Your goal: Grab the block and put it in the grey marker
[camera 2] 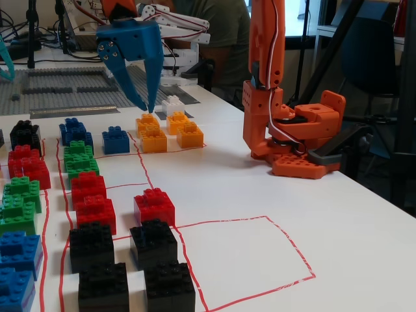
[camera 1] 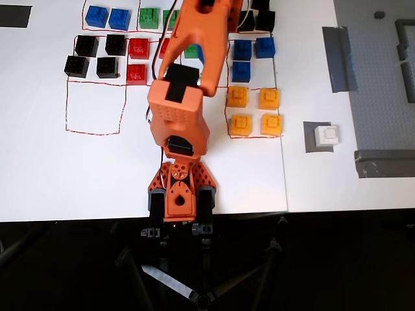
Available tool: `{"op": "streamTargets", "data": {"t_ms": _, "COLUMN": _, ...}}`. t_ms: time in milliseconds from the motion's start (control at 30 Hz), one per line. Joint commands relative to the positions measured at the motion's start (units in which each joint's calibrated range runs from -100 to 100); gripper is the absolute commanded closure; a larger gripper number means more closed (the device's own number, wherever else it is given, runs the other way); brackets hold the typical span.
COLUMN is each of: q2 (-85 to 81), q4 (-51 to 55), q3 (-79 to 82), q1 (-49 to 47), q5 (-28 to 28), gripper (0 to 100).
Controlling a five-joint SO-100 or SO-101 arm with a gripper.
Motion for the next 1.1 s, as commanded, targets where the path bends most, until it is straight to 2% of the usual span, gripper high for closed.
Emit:
{"op": "streamTargets", "data": {"t_ms": 0, "q2": -8.24, "q4": 0.56, "q3": -1.46, "q1": -4.96, "q5": -2.59, "gripper": 100}}
{"op": "streamTargets", "data": {"t_ms": 333, "q2": -11.7, "q4": -2.05, "q3": 0.26, "q1": -15.2, "q5": -6.74, "gripper": 100}}
{"op": "streamTargets", "data": {"t_ms": 1067, "q2": -11.35, "q4": -3.93, "q3": 0.26, "q1": -15.36, "q5": -6.89, "gripper": 100}}
